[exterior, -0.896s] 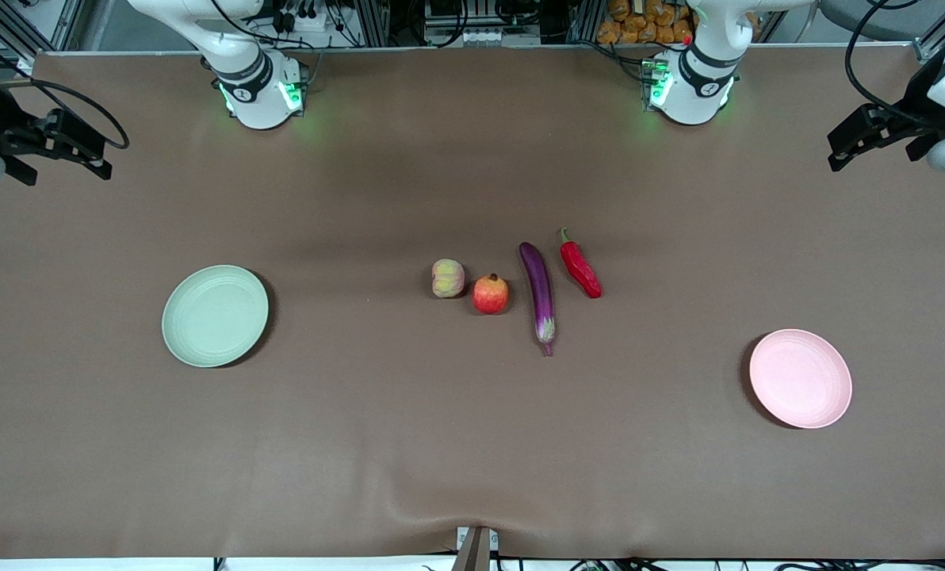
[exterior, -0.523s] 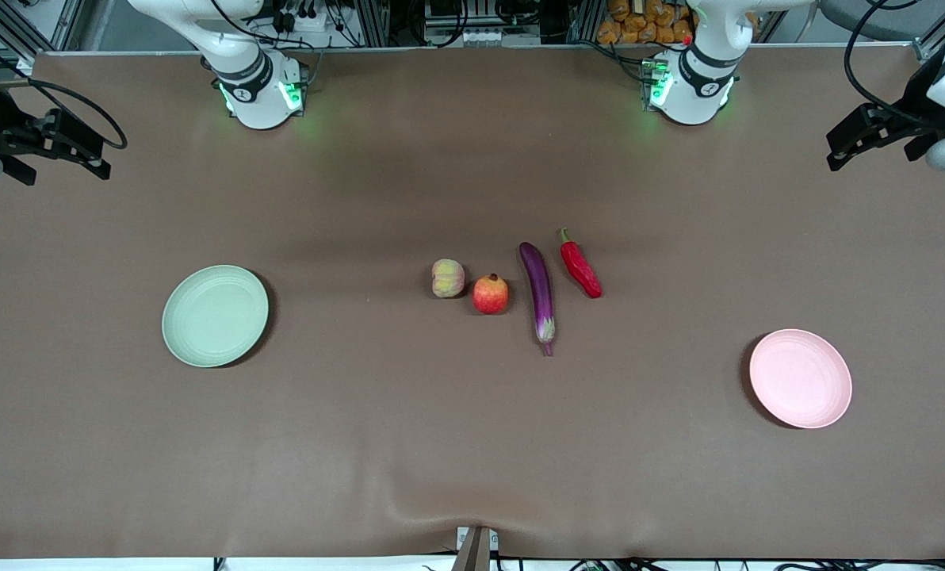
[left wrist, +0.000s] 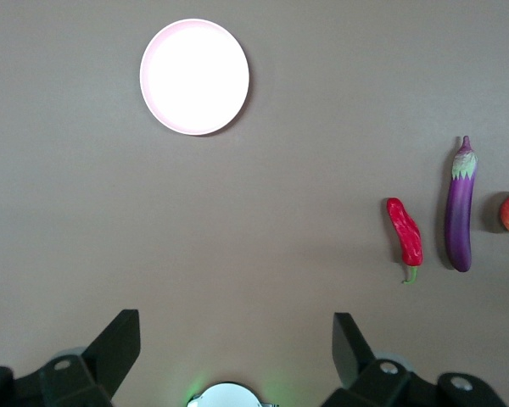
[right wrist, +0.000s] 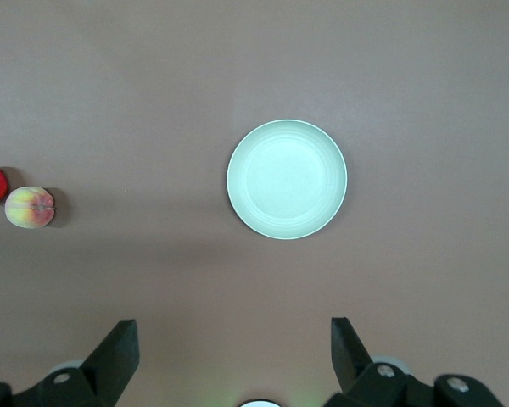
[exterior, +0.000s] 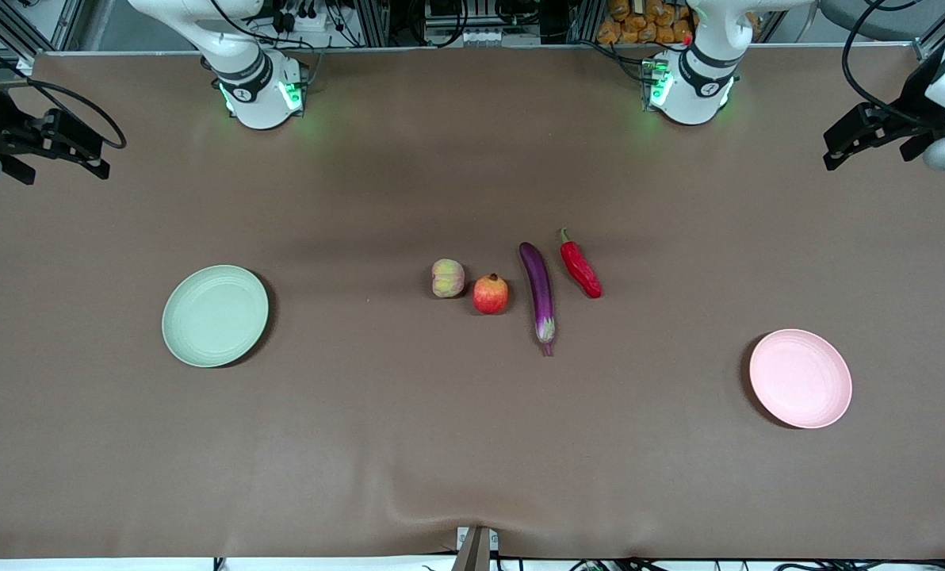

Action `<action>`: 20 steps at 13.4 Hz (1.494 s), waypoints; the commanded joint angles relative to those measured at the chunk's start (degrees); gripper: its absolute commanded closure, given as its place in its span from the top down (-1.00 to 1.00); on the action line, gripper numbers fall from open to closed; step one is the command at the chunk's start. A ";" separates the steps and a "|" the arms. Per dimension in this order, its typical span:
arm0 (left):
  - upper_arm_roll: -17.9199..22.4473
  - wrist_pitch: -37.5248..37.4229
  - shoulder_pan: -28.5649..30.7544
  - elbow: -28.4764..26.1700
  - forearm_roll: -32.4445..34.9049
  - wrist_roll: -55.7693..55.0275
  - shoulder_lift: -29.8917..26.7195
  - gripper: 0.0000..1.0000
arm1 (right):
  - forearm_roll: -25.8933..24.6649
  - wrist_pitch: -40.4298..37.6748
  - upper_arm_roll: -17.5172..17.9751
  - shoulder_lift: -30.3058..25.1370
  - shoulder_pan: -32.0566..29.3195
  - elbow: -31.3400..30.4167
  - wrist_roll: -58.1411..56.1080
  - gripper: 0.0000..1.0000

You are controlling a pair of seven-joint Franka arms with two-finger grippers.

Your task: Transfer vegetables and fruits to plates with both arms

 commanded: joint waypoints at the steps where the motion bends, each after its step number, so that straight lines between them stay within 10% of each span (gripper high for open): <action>1: -0.18 -1.13 0.24 0.51 -0.96 0.23 0.35 1.00 | 0.22 -0.49 0.80 0.09 -1.36 0.48 -0.25 1.00; 15: -0.18 2.02 0.24 -5.03 -1.05 0.23 -1.85 1.00 | 0.22 -0.32 0.80 0.18 -1.28 0.30 -0.25 1.00; 20: -1.05 15.18 -0.45 -17.84 -2.19 -1.17 -2.02 1.00 | 0.22 -0.49 0.80 0.18 -1.72 0.30 -0.25 1.00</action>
